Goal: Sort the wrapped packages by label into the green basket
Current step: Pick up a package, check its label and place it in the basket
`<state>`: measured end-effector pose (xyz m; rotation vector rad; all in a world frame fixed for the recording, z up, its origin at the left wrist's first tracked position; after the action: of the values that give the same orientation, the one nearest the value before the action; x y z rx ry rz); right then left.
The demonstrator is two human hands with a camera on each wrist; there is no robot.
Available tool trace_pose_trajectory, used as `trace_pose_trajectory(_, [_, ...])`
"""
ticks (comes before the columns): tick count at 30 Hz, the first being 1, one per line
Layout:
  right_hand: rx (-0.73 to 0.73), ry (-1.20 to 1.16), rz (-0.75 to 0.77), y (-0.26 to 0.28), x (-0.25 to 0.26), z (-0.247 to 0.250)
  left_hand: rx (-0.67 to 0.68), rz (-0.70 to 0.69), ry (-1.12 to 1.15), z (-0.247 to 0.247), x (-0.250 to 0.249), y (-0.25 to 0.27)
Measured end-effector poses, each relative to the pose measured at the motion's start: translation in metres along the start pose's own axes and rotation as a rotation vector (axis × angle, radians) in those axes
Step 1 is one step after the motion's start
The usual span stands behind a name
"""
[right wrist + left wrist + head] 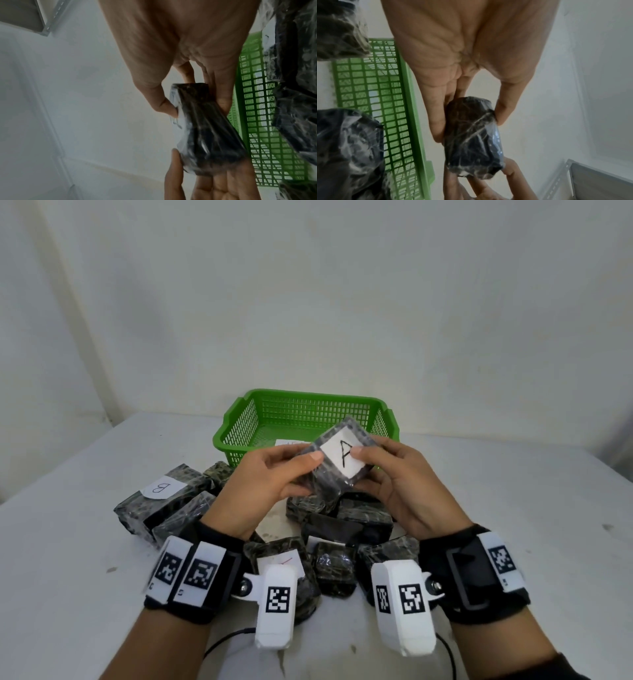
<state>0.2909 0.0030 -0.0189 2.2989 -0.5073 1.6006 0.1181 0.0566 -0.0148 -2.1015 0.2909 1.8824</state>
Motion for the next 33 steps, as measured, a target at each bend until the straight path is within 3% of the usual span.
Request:
trace_pose_trajectory(4, [0.113,0.162,-0.066,-0.003,0.005,-0.009,0.025,-0.003,-0.111,0.005,-0.015,-0.005])
trace_pose_trajectory(8, [0.158,0.316,-0.036,-0.016,0.023,-0.02,0.105,0.018,-0.189,0.004,-0.034,-0.029])
trace_pose_trajectory(14, [0.09,0.257,-0.084,-0.069,0.035,-0.041,0.161,0.092,-0.196,0.008,-0.052,-0.098])
trace_pose_trajectory(16, [0.048,0.267,-0.098,-0.091,0.033,-0.049,0.069,0.088,-0.302,0.023,-0.055,-0.129])
trace_pose_trajectory(20, [-0.002,0.338,-0.121,-0.14,0.026,-0.066,-0.245,0.12,-0.697,0.073,-0.053,-0.194])
trace_pose_trajectory(22, [-0.014,0.385,-0.146,-0.166,0.017,-0.075,-0.277,0.175,-0.849,0.081,-0.048,-0.214])
trace_pose_trajectory(28, [0.009,0.571,-0.206,-0.269,-0.042,-0.083,-0.079,0.199,-1.266,0.08,-0.014,-0.266])
trace_pose_trajectory(33, [-0.034,0.635,-0.3,-0.261,-0.057,-0.096,0.195,0.18,-1.639,0.086,0.017,-0.285])
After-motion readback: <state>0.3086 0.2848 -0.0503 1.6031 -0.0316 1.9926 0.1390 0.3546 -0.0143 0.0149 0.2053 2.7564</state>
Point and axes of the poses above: each hand's wrist, its own y-axis away from the middle knuckle, its own z-axis out of the back of the hand, x = y × z, the point moved 9 cm from there along -y, towards the middle knuckle, and after that the axes turned 10 degrees about -x, right-handed, at the moved point
